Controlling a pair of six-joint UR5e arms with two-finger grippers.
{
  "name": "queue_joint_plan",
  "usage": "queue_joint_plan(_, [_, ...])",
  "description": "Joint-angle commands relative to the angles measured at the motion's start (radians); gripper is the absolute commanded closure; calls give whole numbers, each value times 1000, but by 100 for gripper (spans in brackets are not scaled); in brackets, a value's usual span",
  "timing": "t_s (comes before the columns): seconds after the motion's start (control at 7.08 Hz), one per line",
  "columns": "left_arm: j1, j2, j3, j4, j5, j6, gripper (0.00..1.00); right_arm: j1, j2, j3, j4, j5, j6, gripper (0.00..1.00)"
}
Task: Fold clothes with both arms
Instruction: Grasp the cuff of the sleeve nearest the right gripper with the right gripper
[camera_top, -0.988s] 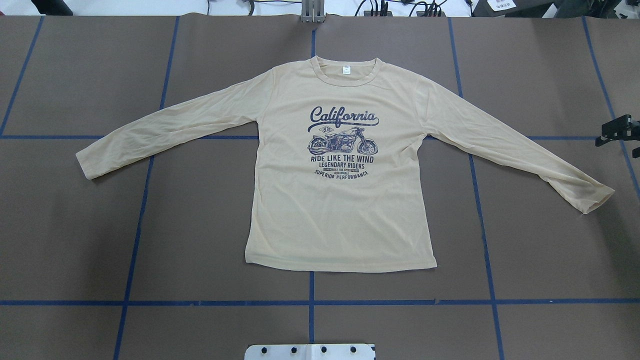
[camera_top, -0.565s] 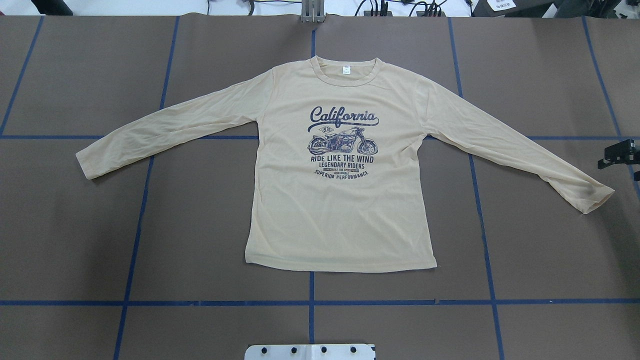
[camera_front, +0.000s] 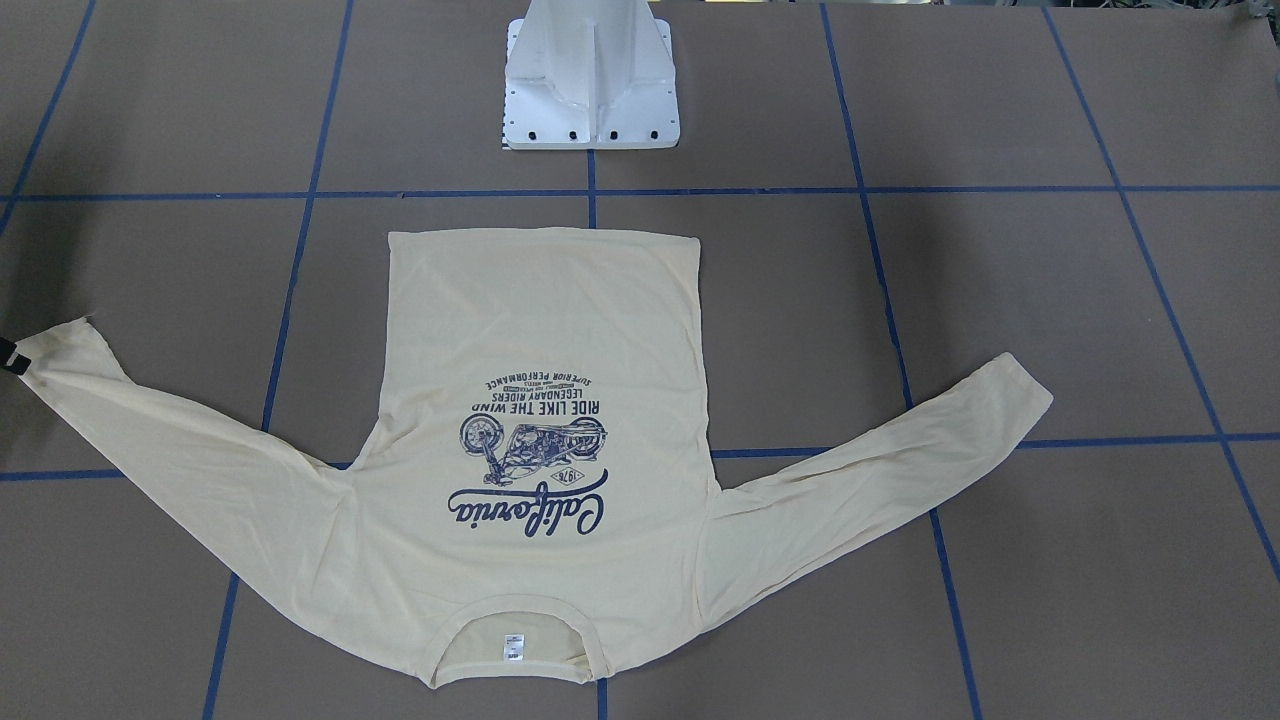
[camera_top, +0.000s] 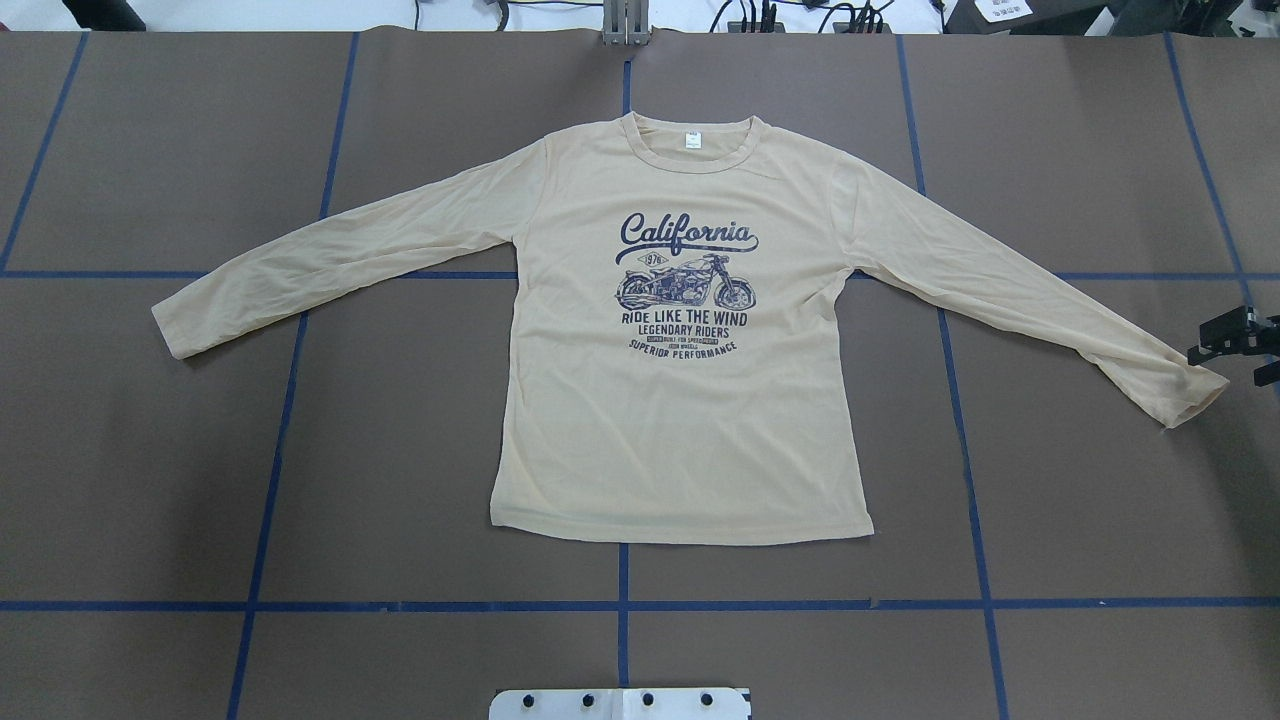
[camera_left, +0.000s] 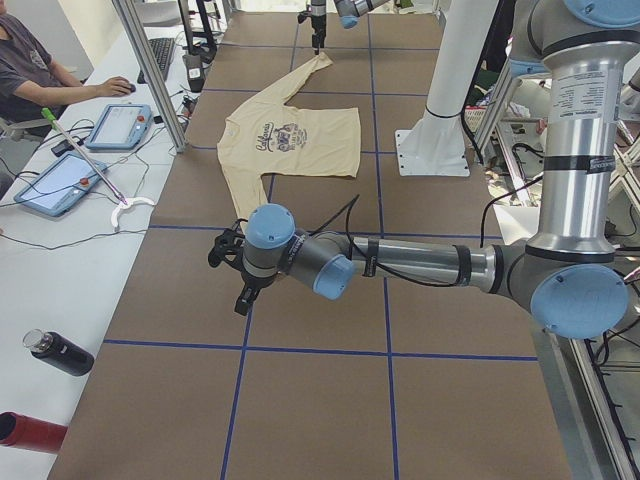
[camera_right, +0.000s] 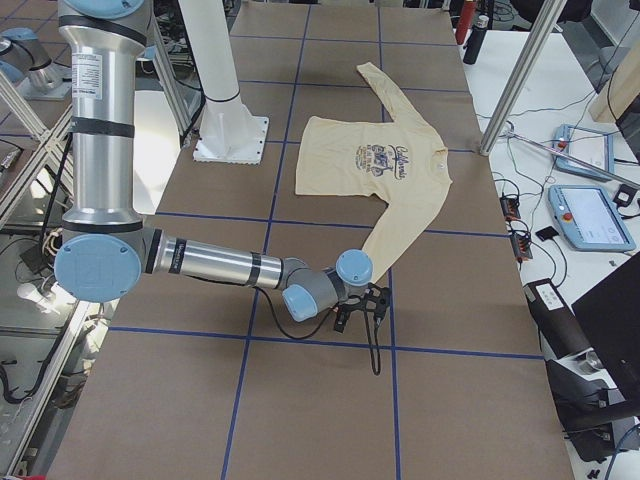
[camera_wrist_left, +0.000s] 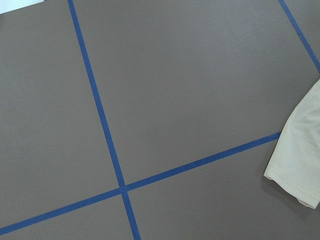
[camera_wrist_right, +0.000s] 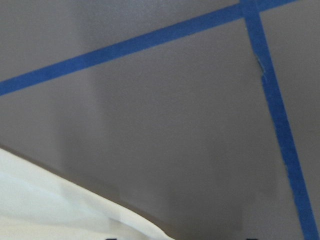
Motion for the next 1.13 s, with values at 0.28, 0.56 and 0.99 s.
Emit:
queue_joint_plan(0.28, [0, -1, 0, 0, 0, 0, 0, -4, -19, 11, 2, 22, 0, 71])
queue_joint_plan(0.56, [0, -1, 0, 0, 0, 0, 0, -3, -20, 18, 2, 23, 0, 100])
queue_joint_plan(0.99, [0, 1, 0, 0, 0, 0, 0, -1, -22, 41, 0, 34, 0, 100])
